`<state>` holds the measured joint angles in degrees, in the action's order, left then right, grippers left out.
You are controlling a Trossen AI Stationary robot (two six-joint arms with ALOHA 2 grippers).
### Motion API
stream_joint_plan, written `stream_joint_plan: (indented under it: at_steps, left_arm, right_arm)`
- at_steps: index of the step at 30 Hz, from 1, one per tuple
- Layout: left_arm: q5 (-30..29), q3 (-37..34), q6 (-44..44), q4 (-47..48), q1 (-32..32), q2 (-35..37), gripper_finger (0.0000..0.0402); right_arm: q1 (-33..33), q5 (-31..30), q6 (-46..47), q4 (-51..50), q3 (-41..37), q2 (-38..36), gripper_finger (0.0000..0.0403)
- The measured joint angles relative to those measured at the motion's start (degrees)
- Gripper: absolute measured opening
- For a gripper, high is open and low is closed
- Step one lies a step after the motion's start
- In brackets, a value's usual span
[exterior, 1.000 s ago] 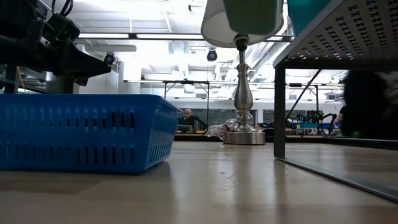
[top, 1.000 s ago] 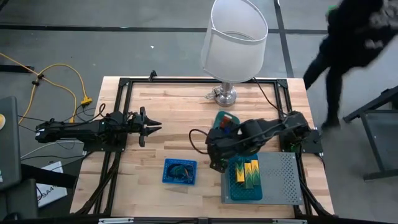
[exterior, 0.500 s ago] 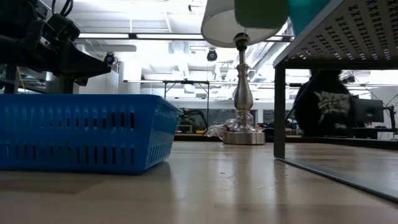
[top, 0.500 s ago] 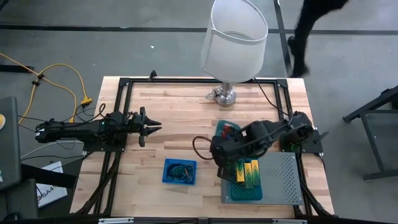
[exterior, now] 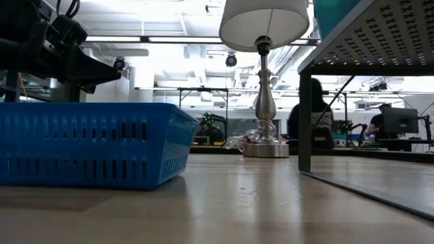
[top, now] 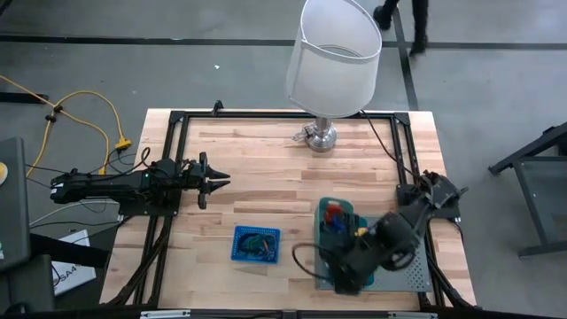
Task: Pick & Place Office Desk Supplies
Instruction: Put the green bin on the shelf
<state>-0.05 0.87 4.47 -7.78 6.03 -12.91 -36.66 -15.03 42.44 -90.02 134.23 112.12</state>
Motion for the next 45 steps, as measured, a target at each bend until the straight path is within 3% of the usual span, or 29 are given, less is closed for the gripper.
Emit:
stream_joint_plan:
  at_steps: [14,18,32,38,45]
  left_arm:
    - [0.0,0.01,0.0,0.01,0.0,0.0,0.0079]
    - [0.0,0.01,0.02,0.01,0.01,0.0,0.0079]
    - [0.02,0.02,0.02,0.01,0.0,0.01,0.0079]
    - [0.0,0.01,0.02,0.01,0.01,0.0,0.0079]
    - [0.01,0.01,0.01,0.01,0.01,0.0,0.0079]
  right_arm:
    - [-9.49,-1.57,-0.84,0.0,0.01,-0.14,0.0002]
    - [-11.33,-3.43,-1.07,0.02,-1.97,-3.34,0.0002]
    - [-13.33,-5.28,7.17,-0.01,-28.57,-23.76,0.0002]
    - [-15.21,-2.03,14.47,0.0,-38.48,-29.89,0.0002]
    - [-19.68,6.03,27.0,0.01,-45.25,-30.46,0.0002]
